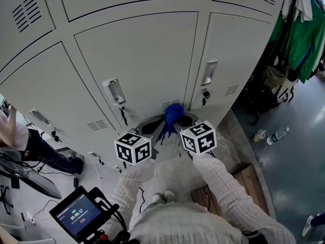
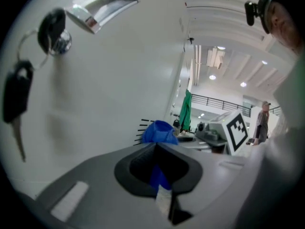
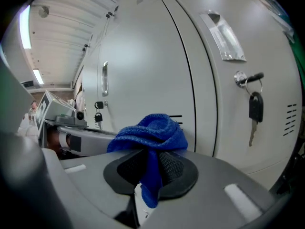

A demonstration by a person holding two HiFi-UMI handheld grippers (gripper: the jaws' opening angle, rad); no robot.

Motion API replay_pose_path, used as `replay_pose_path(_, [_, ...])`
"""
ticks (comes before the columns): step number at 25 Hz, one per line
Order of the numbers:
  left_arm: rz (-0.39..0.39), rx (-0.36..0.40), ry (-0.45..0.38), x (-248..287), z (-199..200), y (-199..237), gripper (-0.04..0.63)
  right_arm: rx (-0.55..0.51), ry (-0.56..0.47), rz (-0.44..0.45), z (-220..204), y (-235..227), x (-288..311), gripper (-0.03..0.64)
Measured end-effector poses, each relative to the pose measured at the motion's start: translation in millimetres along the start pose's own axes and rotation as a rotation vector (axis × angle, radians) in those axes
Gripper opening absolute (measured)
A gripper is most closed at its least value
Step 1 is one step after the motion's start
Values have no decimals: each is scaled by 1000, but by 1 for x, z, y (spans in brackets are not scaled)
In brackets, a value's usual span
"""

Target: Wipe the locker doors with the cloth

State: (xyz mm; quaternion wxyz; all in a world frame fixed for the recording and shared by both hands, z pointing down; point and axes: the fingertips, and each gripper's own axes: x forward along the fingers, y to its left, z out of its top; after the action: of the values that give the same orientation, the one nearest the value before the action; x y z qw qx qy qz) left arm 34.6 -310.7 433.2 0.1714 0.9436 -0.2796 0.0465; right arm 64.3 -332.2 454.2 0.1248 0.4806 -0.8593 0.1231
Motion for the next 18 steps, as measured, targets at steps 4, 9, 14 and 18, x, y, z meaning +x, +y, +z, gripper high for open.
replay_pose_path(4, [20,19,-70,-25,16,-7,6,-16,-120,56,20,25,-13,52])
replay_pose_path(9, [57,103,-111,-71,27,-17,6,-7,-188,125,30,67,-22,52])
replay_pose_path(14, [108,189,-156,-106,29,-23,6,-31,-296,165,52,108,-33,52])
replay_pose_path(18, [143,119,-227,-112,35,-12,6,34,-363,183,64,108,-34,52])
